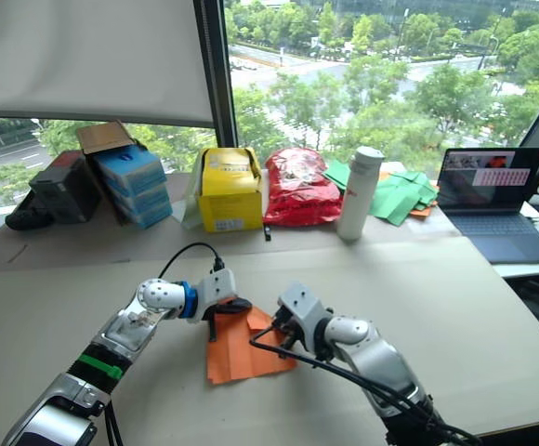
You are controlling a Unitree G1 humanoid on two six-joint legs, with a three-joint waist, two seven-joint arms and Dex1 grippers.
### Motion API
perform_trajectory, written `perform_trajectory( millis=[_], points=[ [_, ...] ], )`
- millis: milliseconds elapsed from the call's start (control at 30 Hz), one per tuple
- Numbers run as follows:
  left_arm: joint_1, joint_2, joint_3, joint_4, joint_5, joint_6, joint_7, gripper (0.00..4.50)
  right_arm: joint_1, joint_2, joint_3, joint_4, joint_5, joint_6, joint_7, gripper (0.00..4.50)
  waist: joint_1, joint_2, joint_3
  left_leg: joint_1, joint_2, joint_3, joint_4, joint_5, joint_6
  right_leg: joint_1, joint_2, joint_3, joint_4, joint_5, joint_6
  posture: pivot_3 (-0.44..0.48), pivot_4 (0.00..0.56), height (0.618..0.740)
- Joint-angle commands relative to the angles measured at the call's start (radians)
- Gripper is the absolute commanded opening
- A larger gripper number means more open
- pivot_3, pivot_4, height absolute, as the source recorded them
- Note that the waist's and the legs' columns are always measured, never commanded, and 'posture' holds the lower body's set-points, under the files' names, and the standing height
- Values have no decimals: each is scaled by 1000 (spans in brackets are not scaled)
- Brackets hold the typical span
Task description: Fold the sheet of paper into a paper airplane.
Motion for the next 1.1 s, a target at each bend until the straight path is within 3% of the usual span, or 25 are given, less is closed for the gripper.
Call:
perform_trajectory(
  millis=[33,367,667,933,1033,1100],
  points=[
    [2,7,-10,15,18,3,-6,0,42,-26,7,19,10,79,-16,25,1,0,0,0,0,0,0,0,0,0,0,0,0,0,0,0,150,740],
    [-8,4,-8,33,19,-10,-2,0,-21,22,-147,-113,141,-21,-5,25,2,1,1,-2,0,0,2,-3,4,-2,0,0,0,0,0,0,150,740],
    [-5,5,-1,17,18,-5,8,0,-138,27,19,91,76,-210,43,25,-7,1,1,-2,0,1,2,-3,4,-2,0,0,1,0,0,0,150,740],
    [28,25,53,-55,-6,44,48,0,-125,9,150,250,-33,-284,49,25,-9,1,1,-2,0,1,2,0,-1,-3,0,1,1,0,0,0,150,740],
    [63,33,114,-126,-53,108,72,0,-111,9,163,275,-48,-295,56,25,-13,1,1,-2,0,1,1,0,0,-3,0,1,1,0,0,0,150,740],
    [97,24,213,-205,-142,212,96,0,-109,16,162,279,-53,-297,56,25,-12,1,1,-2,1,0,1,0,0,-3,1,1,2,0,0,0,150,740]
  ],
)
